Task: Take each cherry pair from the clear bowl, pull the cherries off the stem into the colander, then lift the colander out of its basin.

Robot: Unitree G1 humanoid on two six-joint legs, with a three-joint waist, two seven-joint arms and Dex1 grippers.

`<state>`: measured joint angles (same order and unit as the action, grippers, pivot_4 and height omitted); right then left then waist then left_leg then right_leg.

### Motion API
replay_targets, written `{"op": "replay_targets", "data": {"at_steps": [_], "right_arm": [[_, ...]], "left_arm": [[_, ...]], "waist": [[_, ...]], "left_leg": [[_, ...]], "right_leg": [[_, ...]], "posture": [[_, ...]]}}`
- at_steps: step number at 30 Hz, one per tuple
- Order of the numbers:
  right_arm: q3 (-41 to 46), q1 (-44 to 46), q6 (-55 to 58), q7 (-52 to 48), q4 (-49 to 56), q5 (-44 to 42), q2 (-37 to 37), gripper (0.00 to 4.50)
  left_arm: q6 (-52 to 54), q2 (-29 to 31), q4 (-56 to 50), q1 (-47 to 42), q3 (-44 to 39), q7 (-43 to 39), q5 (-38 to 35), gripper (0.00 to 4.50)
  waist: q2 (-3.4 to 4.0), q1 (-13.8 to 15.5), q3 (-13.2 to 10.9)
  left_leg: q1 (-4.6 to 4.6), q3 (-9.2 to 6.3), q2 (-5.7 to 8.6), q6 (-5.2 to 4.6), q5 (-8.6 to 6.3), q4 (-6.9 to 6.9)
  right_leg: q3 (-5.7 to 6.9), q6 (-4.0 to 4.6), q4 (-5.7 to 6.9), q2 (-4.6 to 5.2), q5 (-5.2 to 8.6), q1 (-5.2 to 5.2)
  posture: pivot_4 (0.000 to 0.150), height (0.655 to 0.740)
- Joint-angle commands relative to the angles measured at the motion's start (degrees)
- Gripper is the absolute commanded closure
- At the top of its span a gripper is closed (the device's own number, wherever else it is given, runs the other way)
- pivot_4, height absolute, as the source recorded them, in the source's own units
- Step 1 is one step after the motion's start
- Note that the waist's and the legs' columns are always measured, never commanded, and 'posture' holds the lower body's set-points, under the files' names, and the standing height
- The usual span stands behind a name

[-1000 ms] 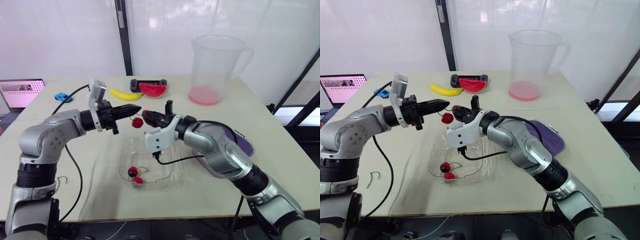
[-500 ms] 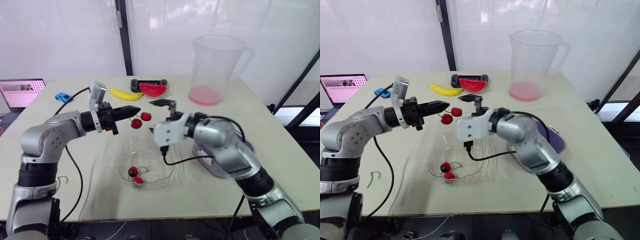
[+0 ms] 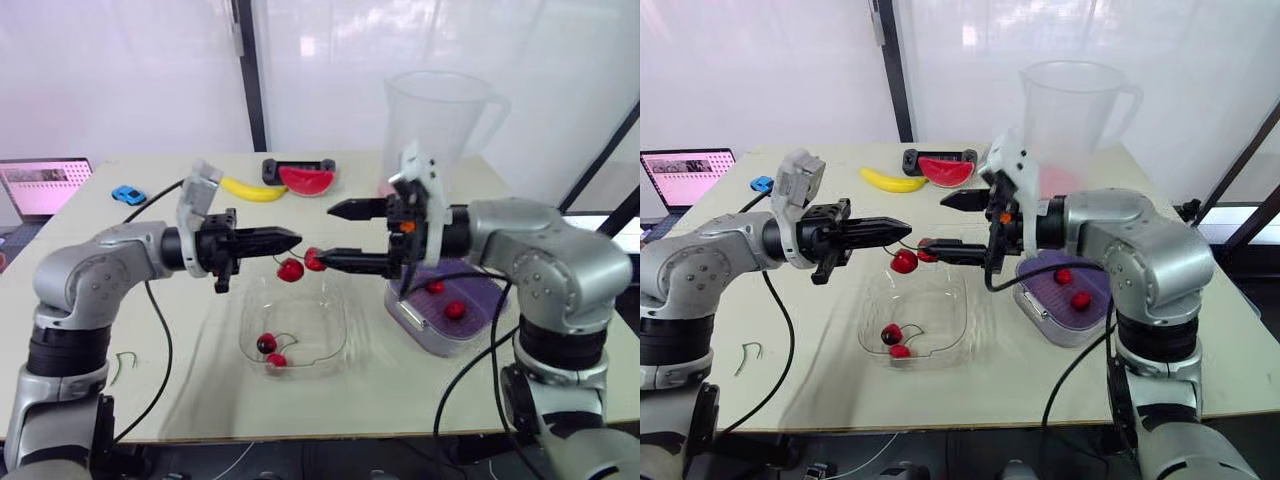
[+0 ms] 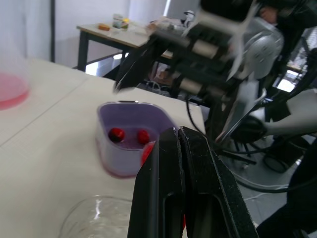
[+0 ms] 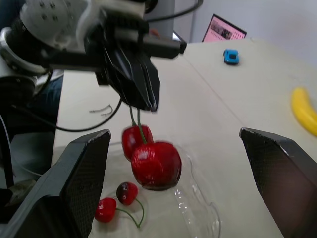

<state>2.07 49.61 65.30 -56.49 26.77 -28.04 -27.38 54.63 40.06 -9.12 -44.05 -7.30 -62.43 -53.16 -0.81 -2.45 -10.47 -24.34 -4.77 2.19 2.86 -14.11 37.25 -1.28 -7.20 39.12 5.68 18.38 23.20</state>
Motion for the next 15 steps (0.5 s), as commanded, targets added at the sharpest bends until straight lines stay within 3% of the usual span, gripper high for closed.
{"op": "replay_targets", "data": {"at_steps": [1,10,13,15], "right_arm": [[0.24,1.00,1.12,-1.95,-1.14,-6.49,-0.29,0.06],[1.33,-0.46,-1.43,0.02,-3.67,-13.58,-0.74,0.06],[0.43,-0.86,-2.61,1.25,-4.89,-14.00,-0.42,0.93],[-0.04,-0.98,-3.38,1.92,-5.40,-14.16,-0.55,1.85]], "left_arm": [[-0.73,-0.55,-1.75,-1.77,-0.25,0.01,-1.23,4.50],[0.42,-0.95,-3.18,-2.29,-0.83,2.06,-2.85,4.50],[0.54,-0.97,-3.52,-2.09,-1.21,2.82,-3.12,4.50],[0.58,-0.93,-3.65,-2.03,-1.23,3.05,-3.31,4.50]], "waist": [[0.00,-0.13,0.00],[0.00,-0.12,0.00],[0.00,-0.07,0.00],[0.00,-0.08,0.00]], "left_leg": [[0.00,0.00,-0.01,0.02,0.01,-0.01],[0.00,-0.03,-0.03,0.07,0.04,-0.01],[0.00,-0.03,-0.03,0.08,0.05,-0.01],[0.00,-0.03,-0.03,0.11,0.06,-0.01]], "right_leg": [[0.00,0.00,0.00,0.00,0.00,0.01],[0.02,0.00,0.01,-0.01,0.00,0.01],[0.02,0.00,0.00,-0.01,0.00,0.01],[0.02,0.00,0.00,-0.01,0.00,0.01]], "posture": [[0.150,0.7400],[0.150,0.7400],[0.150,0.7400],[0.150,0.7400]]}}
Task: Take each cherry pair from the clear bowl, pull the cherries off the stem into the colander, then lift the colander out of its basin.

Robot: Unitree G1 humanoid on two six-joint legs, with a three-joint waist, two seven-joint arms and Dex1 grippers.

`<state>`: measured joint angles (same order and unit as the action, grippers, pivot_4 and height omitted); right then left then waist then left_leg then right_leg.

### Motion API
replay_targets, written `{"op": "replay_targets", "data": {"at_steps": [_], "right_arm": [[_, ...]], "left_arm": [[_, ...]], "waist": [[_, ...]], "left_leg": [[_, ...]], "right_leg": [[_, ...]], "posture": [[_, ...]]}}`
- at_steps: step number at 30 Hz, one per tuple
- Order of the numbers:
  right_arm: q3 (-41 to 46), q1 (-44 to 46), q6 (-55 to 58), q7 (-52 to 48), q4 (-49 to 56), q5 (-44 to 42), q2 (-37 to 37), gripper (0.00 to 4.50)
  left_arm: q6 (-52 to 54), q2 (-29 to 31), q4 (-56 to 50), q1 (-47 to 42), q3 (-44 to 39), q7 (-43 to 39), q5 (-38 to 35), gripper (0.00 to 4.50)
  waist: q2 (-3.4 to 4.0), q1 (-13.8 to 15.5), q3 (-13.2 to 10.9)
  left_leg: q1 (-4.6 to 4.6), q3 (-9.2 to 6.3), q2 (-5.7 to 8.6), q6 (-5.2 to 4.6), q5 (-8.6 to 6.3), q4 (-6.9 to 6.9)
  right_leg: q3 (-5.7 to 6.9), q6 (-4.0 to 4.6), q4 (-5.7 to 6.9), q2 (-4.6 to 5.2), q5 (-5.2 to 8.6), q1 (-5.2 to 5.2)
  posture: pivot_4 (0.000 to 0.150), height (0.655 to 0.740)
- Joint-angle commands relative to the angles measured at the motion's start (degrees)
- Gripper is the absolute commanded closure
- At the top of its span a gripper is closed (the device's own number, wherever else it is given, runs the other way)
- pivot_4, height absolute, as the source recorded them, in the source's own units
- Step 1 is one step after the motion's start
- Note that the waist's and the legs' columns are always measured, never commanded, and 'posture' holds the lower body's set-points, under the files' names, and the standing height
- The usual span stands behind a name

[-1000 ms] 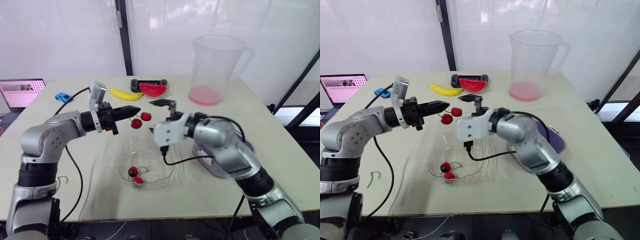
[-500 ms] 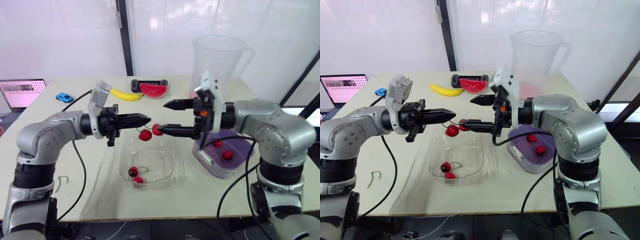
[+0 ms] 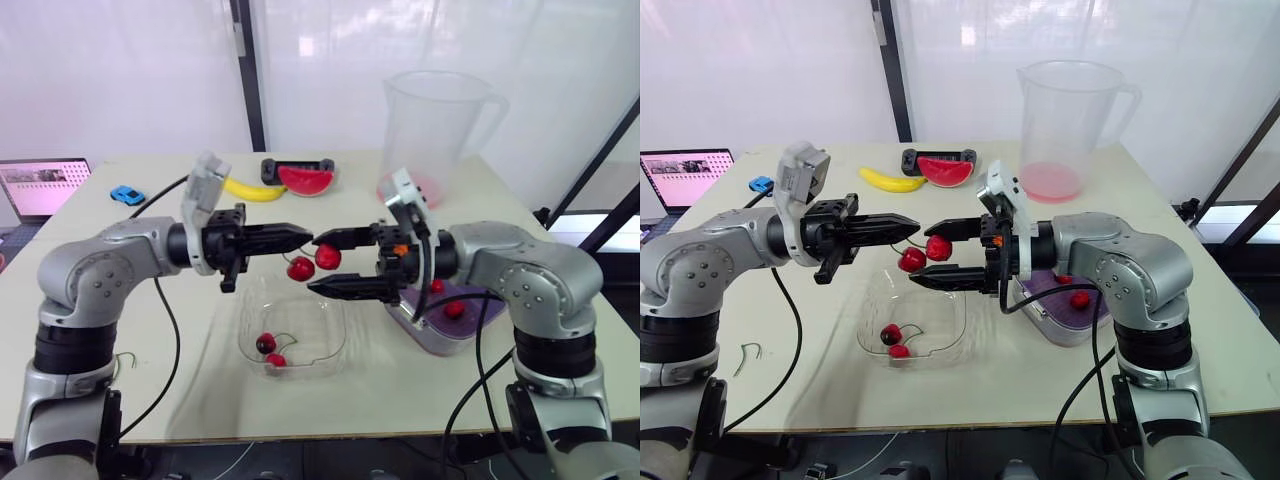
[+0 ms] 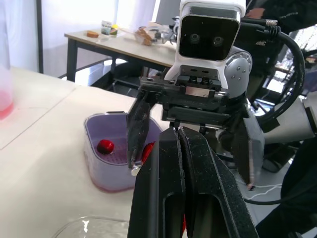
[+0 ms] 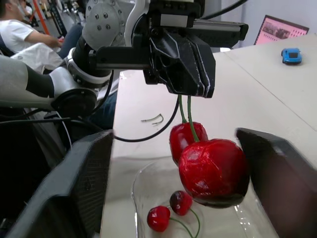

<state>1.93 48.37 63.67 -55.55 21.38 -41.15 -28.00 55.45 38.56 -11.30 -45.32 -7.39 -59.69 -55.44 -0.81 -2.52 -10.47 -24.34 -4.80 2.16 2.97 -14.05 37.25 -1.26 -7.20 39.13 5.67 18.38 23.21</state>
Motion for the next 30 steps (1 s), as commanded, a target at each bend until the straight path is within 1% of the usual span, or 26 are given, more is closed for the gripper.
{"op": "replay_targets", "data": {"at_steps": [1,2,5,13,19,25,30], "right_arm": [[-0.42,0.16,-2.56,1.23,-0.23,-0.63,-0.16,2.37],[-0.82,0.05,-3.15,1.39,-0.25,-0.47,-0.38,2.89],[-1.12,-0.06,-3.85,1.83,-0.54,-1.29,-0.62,2.89],[-3.29,-1.27,-7.00,1.65,-1.52,0.44,-3.99,2.89],[-1.59,-3.99,-8.46,0.32,-3.53,-0.56,-7.72,2.89],[1.30,-7.00,-8.90,-0.55,-4.23,-1.72,-12.99,2.89],[2.87,-9.19,-10.80,-3.23,-6.52,-0.09,-19.75,2.89]], "left_arm": [[-0.27,0.58,-1.46,-0.74,-1.13,0.40,-1.09,4.50],[-0.26,0.63,-1.51,-0.68,-1.16,0.48,-1.19,4.50],[-0.44,0.87,-1.63,-0.44,-0.88,0.29,-0.91,4.50],[-0.82,0.69,-1.36,-0.49,-0.62,0.21,-0.53,4.50],[-1.74,0.87,-1.24,-0.01,-0.07,-0.04,0.35,4.50],[-2.79,0.96,-0.46,0.17,-0.14,-0.05,1.12,4.50],[-3.59,0.83,-0.05,0.17,-0.28,0.35,1.22,4.50]], "waist": [[0.00,-0.02,0.00],[0.00,-0.03,0.00],[0.00,-0.02,0.00],[0.00,0.00,0.00],[-0.01,0.05,0.00],[-0.03,0.19,-0.02],[-0.03,0.24,-0.02]], "left_leg": [[0.00,0.00,0.00,0.00,0.00,0.00],[0.00,0.01,0.00,0.00,0.00,0.00],[0.00,0.00,0.00,0.03,0.01,0.00],[0.00,0.01,0.00,0.02,0.01,0.00],[0.00,0.01,0.00,-0.05,-0.03,0.01],[-0.02,0.02,0.01,-0.09,-0.05,0.03],[-0.02,0.02,0.01,-0.17,-0.10,0.02]], "right_leg": [[0.00,0.00,0.00,0.00,0.00,0.00],[0.00,0.00,0.00,0.00,0.00,0.00],[0.00,0.00,0.00,0.00,0.00,0.01],[0.00,0.00,-0.01,0.00,0.00,0.00],[0.00,0.00,-0.03,0.00,0.00,-0.03],[0.00,0.00,-0.05,0.02,0.00,-0.04],[0.00,0.00,-0.05,0.01,0.00,-0.03]], "posture": [[0.150,0.7400],[0.150,0.7400],[0.150,0.7400],[0.150,0.7400],[0.150,0.7400],[0.150,0.7400],[0.150,0.7400]]}}
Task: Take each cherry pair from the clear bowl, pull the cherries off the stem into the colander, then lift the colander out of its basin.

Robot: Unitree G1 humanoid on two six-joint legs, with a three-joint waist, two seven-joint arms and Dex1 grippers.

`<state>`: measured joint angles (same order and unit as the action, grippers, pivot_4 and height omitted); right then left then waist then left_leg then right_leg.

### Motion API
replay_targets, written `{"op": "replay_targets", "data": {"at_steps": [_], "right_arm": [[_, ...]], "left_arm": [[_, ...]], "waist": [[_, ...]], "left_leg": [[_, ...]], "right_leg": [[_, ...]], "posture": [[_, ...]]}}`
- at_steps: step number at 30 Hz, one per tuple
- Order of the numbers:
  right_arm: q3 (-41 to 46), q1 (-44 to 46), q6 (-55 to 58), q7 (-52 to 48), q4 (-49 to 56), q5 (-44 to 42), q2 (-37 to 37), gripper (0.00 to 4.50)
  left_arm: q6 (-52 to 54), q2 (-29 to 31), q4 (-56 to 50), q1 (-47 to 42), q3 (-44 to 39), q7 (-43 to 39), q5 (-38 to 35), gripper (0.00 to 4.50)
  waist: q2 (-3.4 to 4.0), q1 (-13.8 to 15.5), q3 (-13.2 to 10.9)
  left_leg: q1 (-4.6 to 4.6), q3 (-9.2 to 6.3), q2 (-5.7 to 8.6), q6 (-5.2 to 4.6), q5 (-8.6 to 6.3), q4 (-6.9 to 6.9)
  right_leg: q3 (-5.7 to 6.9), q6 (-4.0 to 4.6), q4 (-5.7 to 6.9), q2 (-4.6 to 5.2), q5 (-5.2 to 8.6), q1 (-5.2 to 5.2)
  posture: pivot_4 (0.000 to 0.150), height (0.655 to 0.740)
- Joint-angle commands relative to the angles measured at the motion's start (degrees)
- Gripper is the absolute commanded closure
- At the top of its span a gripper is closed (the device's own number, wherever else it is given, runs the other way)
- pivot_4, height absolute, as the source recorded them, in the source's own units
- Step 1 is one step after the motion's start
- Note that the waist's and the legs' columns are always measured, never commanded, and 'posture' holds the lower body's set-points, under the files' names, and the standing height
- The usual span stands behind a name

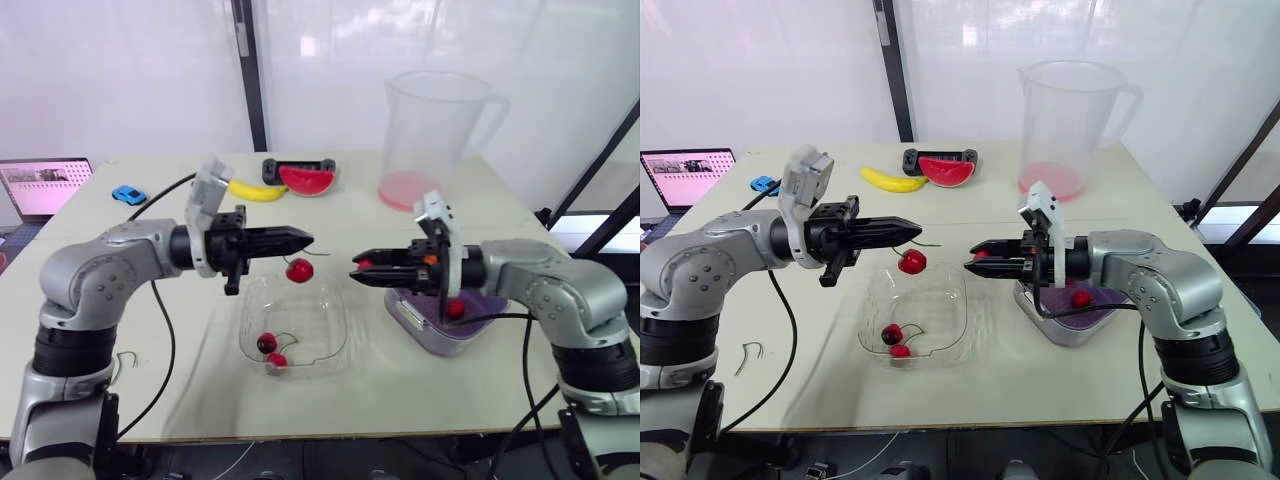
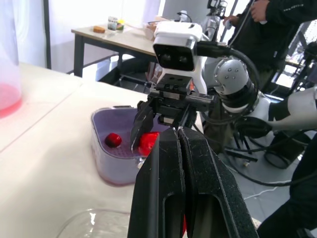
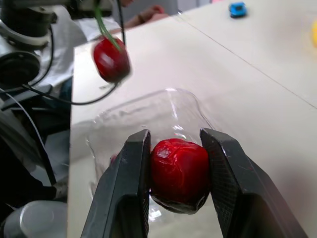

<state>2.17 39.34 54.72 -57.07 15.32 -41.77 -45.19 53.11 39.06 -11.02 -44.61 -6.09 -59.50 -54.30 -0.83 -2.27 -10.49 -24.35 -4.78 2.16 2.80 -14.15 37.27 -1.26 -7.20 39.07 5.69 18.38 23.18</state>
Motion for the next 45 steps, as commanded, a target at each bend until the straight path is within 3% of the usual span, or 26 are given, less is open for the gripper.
{"op": "replay_targets", "data": {"at_steps": [1,5,9,18,20,26,33,38,45], "right_arm": [[3.12,0.04,-2.45,-1.86,-1.66,1.01,-3.63,2.89],[2.45,2.13,-5.54,-3.50,-7.58,5.11,-8.42,2.89],[-4.08,3.18,-11.57,-3.74,-13.91,14.48,-10.74,2.89],[-14.91,-0.71,-23.54,-4.75,-21.87,29.44,-9.36,2.89],[-14.69,-0.93,-22.90,-5.51,-22.16,29.55,-9.07,2.89],[-11.38,0.07,-20.17,-8.28,-19.94,27.74,-10.54,0.13],[-2.96,3.63,-15.53,-11.14,-12.32,20.59,-12.76,0.05],[-0.23,6.39,-7.83,-9.15,-4.41,11.21,-6.51,0.05],[-6.42,9.56,-6.87,0.23,0.61,11.70,6.55,0.05]], "left_arm": [[-1.38,0.33,-0.34,-0.44,-1.60,0.23,0.10,4.50],[-1.85,0.45,-0.50,0.14,-1.89,0.49,0.24,4.50],[-2.66,0.36,-0.71,0.93,-1.85,1.04,0.52,4.50],[-4.23,-0.10,-1.95,2.55,-1.27,2.62,2.00,4.50],[-4.40,-0.06,-1.94,2.58,-1.29,2.71,2.20,4.50],[-4.70,-0.01,-1.25,1.99,-1.33,2.44,2.47,4.50],[-5.00,-0.47,-0.47,1.23,-1.09,1.94,2.56,4.50],[-5.40,-0.83,0.26,0.78,-0.52,1.17,2.92,4.50],[-5.57,-2.05,1.06,-0.96,0.97,0.41,3.40,4.50]], "waist": [[-0.01,-0.05,0.00],[0.00,-0.08,0.00],[0.00,-0.16,0.00],[-0.01,-0.12,-0.01],[-0.01,-0.12,-0.01],[-0.01,-0.01,-0.01],[0.00,0.02,-0.02],[-0.01,-0.25,-0.02],[-0.01,0.05,-0.01]], "left_leg": [[0.00,0.02,0.00,-0.01,0.00,0.01],[0.00,0.03,0.00,-0.02,-0.01,0.00],[0.01,0.06,-0.01,-0.03,-0.02,0.01],[-0.01,0.08,-0.01,0.13,0.08,0.03],[-0.01,0.07,-0.01,0.20,0.11,0.02],[-0.01,0.07,-0.01,0.21,0.12,0.02],[-0.01,0.07,-0.01,0.14,0.08,0.02],[0.01,0.05,-0.06,0.14,0.08,-0.01],[-0.02,0.02,-0.02,0.22,0.13,0.07]], "right_leg": [[-0.01,0.00,-0.01,0.00,0.00,-0.01],[-0.01,0.00,-0.01,0.00,0.00,-0.01],[-0.02,0.00,-0.02,0.00,0.00,-0.01],[-0.04,0.00,-0.02,0.00,0.00,0.01],[-0.04,0.00,-0.02,0.00,0.00,0.01],[-0.04,0.00,-0.02,0.00,0.00,0.01],[-0.04,0.00,-0.03,0.00,0.00,0.00],[-0.03,0.00,-0.04,-0.05,0.00,0.00],[-0.02,0.00,-0.02,0.01,0.00,-0.02]], "posture": [[0.150,0.7400],[0.150,0.7400],[0.150,0.7400],[0.150,0.7400],[0.150,0.7400],[0.150,0.7400],[0.150,0.7400],[0.150,0.7400],[0.150,0.7400]]}}
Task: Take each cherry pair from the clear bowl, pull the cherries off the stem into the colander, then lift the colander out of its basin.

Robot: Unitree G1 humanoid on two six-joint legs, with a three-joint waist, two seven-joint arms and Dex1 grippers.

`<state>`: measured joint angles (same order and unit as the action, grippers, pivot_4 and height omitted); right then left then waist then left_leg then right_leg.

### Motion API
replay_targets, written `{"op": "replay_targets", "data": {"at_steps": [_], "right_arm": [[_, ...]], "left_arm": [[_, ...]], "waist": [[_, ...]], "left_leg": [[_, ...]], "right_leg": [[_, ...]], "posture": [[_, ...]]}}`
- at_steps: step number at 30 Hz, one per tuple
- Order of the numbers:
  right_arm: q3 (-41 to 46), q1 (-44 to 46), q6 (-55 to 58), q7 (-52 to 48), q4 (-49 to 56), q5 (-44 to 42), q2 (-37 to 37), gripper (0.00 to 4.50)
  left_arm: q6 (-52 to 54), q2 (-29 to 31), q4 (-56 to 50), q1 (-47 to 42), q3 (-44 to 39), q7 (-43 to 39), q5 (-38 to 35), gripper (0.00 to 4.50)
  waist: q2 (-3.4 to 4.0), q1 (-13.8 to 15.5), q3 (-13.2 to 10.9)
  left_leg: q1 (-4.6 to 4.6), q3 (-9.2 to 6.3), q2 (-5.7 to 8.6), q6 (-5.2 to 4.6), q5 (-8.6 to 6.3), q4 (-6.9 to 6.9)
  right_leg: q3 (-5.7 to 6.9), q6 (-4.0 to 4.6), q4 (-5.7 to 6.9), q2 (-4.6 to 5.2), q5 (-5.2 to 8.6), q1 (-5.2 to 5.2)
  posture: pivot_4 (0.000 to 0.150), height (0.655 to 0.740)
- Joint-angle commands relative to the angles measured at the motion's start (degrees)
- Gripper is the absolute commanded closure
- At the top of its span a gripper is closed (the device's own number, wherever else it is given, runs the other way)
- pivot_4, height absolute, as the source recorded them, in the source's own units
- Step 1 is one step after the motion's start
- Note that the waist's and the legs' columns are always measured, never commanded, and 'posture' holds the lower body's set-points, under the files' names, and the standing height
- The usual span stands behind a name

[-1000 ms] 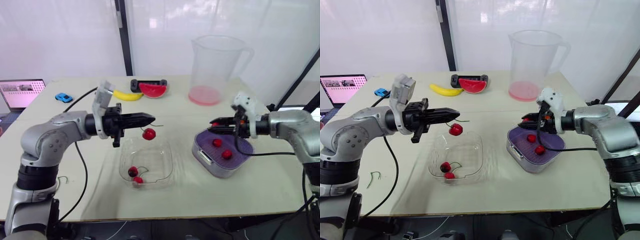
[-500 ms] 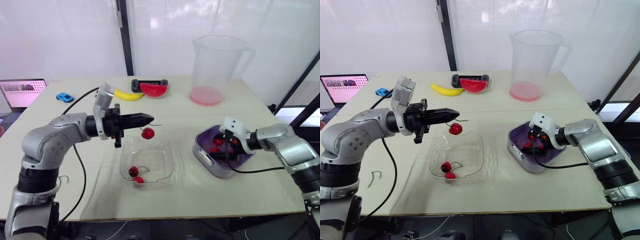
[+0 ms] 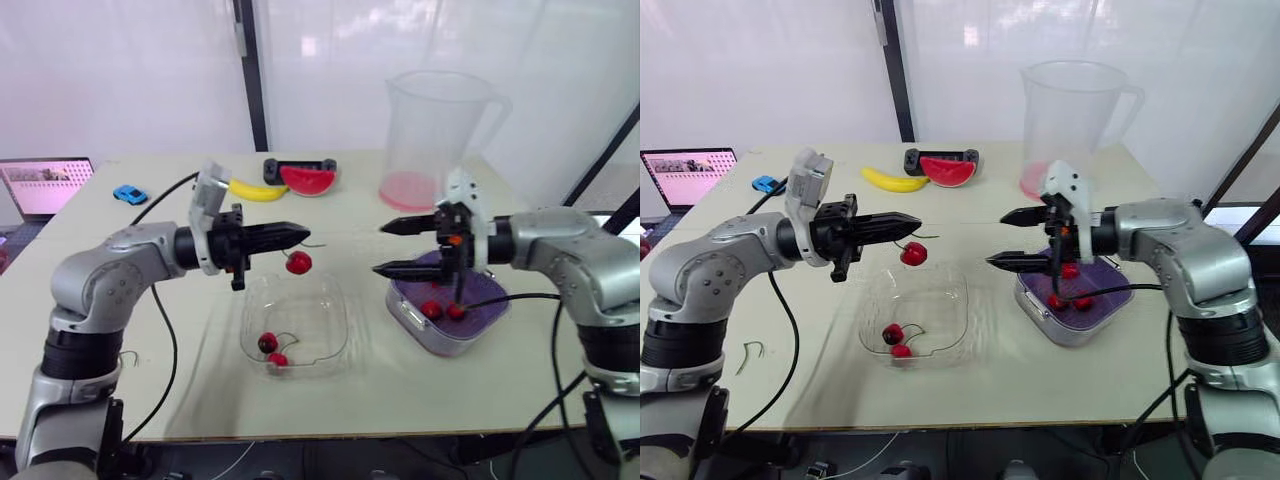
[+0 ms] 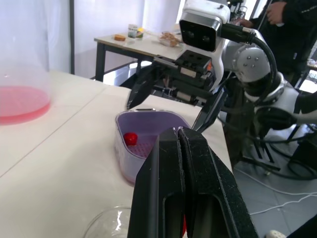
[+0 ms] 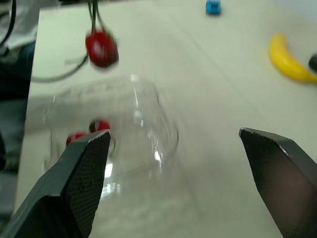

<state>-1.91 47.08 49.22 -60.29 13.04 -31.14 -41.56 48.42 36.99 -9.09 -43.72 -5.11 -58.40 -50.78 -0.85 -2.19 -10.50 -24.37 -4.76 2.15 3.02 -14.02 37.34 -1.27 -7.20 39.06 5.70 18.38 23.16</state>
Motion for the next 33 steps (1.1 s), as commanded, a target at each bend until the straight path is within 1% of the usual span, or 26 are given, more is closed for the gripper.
{"op": "replay_targets", "data": {"at_steps": [1,8,13,16,18,29,31,32,33], "right_arm": [[-3.16,2.05,-1.49,4.32,3.18,1.31,4.30,0.05],[-6.84,3.97,-1.83,8.18,4.92,0.99,11.47,0.05],[-7.61,4.61,-1.07,9.12,4.91,0.16,14.19,0.05],[-8.12,4.58,-0.54,9.43,5.19,-0.44,15.03,0.95],[-9.19,4.14,-0.63,9.16,5.73,0.08,14.58,1.85],[-10.56,3.63,-2.14,9.06,4.41,2.50,12.26,1.85],[-10.07,3.69,-1.85,9.07,4.00,2.02,12.49,2.36],[-9.66,3.74,-1.63,9.09,3.84,1.60,12.71,2.70],[-9.43,3.78,-1.55,9.10,3.73,1.39,12.83,3.20]], "left_arm": [[-1.05,-0.06,-0.81,-1.88,0.12,-0.90,0.21,4.50],[-1.24,-0.45,-0.13,-2.67,0.37,-1.12,0.92,4.50],[-1.15,-0.91,-0.39,-2.47,0.42,-0.72,1.14,4.50],[-1.26,-1.04,-0.26,-2.53,0.34,-0.70,1.36,4.50],[-1.38,-1.14,-0.18,-2.59,0.32,-0.69,1.46,4.50],[-1.64,-1.38,-0.06,-2.49,0.32,-0.87,1.53,4.50],[-2.24,-1.41,-0.13,-2.24,0.28,-1.20,1.77,4.50],[-2.19,-1.43,-0.16,-2.17,0.18,-1.28,1.61,4.50],[-2.18,-1.41,-0.21,-2.12,0.11,-1.36,1.54,4.50]], "waist": [[0.00,-0.05,0.00],[0.00,-0.25,0.00],[0.00,-0.31,0.00],[0.00,-0.33,0.00],[0.00,-0.33,0.00],[0.00,-0.34,0.00],[0.00,-0.34,0.00],[0.00,-0.34,0.00],[0.00,-0.35,0.00]], "left_leg": [[0.00,-0.01,0.00,0.01,0.01,-0.01],[-0.01,-0.04,0.00,0.03,0.02,-0.01],[0.00,-0.05,0.01,0.03,0.02,-0.01],[0.00,-0.05,0.01,0.03,0.02,-0.01],[0.00,-0.05,0.01,0.03,0.02,-0.02],[0.00,-0.05,0.02,0.03,0.02,-0.02],[0.00,-0.05,0.02,0.03,0.02,-0.02],[0.00,-0.04,0.02,0.03,0.02,-0.02],[0.00,-0.05,0.02,0.03,0.02,-0.02]], "right_leg": [[0.02,0.00,0.03,-0.01,0.00,0.01],[0.03,0.00,0.04,-0.02,0.00,0.04],[0.03,0.00,0.05,-0.02,0.00,0.04],[0.03,0.00,0.05,-0.02,0.00,0.03],[0.04,0.00,0.05,-0.02,0.00,0.04],[0.03,0.00,0.05,-0.02,0.00,0.04],[0.03,0.00,0.05,-0.02,0.00,0.04],[0.03,0.00,0.05,-0.02,0.00,0.04],[0.03,0.00,0.05,-0.02,0.00,0.04]], "posture": [[0.150,0.7400],[0.150,0.7400],[0.150,0.7400],[0.150,0.7400],[0.150,0.7400],[0.150,0.7400],[0.150,0.7400],[0.150,0.7400],[0.150,0.7400]]}}
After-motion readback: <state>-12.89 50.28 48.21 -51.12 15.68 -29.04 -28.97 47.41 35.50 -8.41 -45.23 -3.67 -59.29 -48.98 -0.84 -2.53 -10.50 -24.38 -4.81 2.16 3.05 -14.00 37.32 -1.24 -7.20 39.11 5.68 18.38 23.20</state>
